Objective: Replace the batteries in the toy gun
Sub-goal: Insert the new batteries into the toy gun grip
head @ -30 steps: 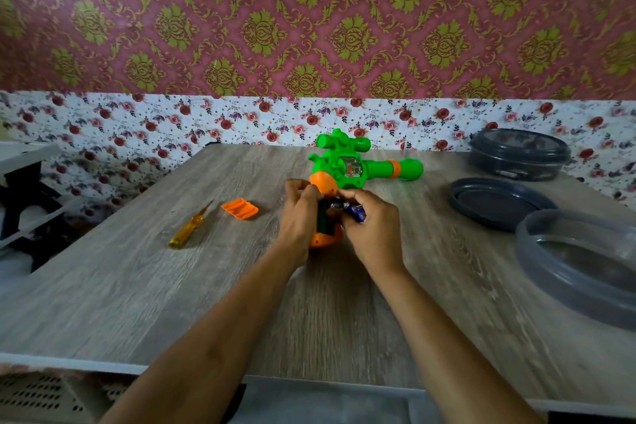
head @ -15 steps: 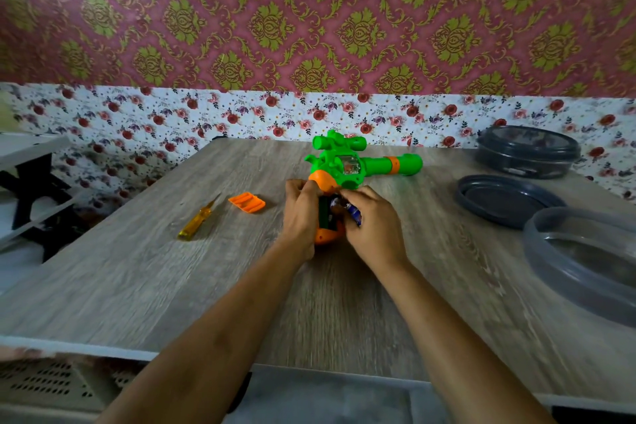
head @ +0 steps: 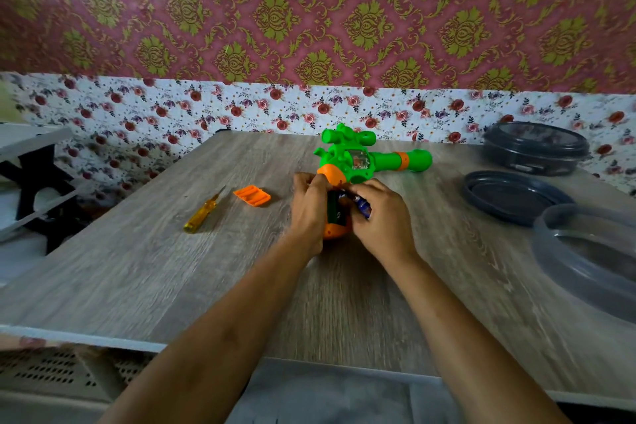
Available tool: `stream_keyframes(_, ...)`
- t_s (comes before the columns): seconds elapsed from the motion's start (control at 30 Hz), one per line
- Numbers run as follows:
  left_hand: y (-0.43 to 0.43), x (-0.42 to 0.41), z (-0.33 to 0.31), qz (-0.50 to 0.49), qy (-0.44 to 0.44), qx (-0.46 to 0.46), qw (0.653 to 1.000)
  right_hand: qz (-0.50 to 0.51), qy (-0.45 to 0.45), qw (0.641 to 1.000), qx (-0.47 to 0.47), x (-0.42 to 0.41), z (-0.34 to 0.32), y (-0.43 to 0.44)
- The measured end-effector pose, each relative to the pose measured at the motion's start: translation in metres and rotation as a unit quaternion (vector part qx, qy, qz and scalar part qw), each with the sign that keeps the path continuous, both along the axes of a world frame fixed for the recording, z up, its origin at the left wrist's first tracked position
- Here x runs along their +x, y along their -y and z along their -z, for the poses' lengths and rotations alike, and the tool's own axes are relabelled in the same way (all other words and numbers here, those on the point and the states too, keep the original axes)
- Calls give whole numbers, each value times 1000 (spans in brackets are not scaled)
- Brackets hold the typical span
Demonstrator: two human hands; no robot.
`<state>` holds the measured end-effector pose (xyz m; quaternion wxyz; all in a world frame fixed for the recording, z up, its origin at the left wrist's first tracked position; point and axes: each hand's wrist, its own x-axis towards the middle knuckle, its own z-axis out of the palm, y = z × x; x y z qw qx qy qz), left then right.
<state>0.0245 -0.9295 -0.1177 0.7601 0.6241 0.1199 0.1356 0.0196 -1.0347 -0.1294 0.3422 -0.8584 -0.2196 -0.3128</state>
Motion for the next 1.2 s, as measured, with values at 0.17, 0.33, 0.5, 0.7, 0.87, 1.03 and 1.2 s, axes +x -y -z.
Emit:
stream_keyframes(0.17,-1,3,0,0,-4,-21,1000,29,0,999,14,-2,1,-8)
stream_keyframes(0.33,0,5,1,-4,1,-11,1000,34,37,999,12,-2,0,-6)
stream_keyframes(0.5,-2,2,1,6,-3,-45,999,51,99,990,-85,-5,2,-7)
stream_keyframes(0.7,-6,6,1,-5,2,-32,999,68,100,985,-120,-8,7,-11)
stream_keyframes(0.87,-6,9,-1,8,-1,-52,999,22,56,997,40,-3,5,-7)
stream_keyframes(1.03,-6,11,3,86,-23,-111,990,-17,-239,880,411,-3,-17,1)
stream_keyframes(1.2,-9,13,4,88,-46,-130,987,-123,-399,691,590,-4,-22,6)
